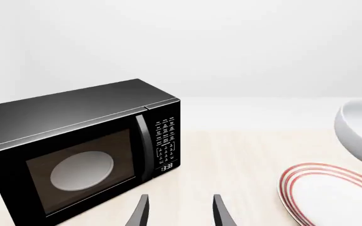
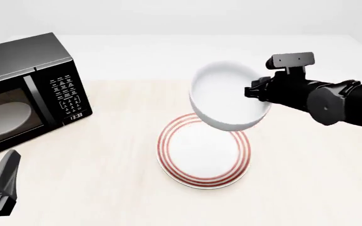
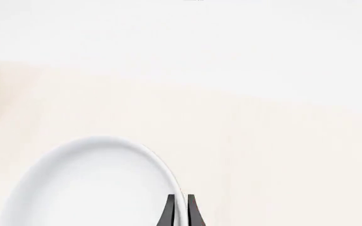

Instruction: Put the white bowl to the right of the plate.

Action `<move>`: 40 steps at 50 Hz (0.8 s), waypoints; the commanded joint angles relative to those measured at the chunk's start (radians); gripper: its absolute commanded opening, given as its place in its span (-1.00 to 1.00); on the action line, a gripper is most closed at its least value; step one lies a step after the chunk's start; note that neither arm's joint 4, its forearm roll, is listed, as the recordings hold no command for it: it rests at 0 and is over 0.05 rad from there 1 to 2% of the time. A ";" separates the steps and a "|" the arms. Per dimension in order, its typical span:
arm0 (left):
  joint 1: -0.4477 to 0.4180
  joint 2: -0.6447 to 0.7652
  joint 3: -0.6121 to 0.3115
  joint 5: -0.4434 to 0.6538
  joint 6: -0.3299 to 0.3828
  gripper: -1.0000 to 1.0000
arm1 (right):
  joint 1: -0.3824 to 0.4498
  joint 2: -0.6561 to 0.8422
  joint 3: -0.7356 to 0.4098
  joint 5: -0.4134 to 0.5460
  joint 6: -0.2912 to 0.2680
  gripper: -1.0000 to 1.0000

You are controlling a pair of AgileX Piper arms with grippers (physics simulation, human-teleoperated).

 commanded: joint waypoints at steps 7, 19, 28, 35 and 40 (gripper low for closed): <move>0.000 0.000 0.000 0.000 0.000 1.00 | -0.237 -0.130 0.112 -0.024 0.007 -1.00; 0.000 0.000 0.000 0.000 0.000 1.00 | -0.362 -0.139 0.191 -0.079 0.008 -1.00; 0.000 0.000 0.000 0.000 0.000 1.00 | -0.439 -0.120 0.254 -0.141 0.028 -1.00; 0.000 0.000 0.000 0.000 0.000 1.00 | -0.476 -0.100 0.290 -0.185 0.040 -1.00; 0.000 0.000 0.000 0.000 0.000 1.00 | -0.506 -0.087 0.307 -0.209 0.056 -1.00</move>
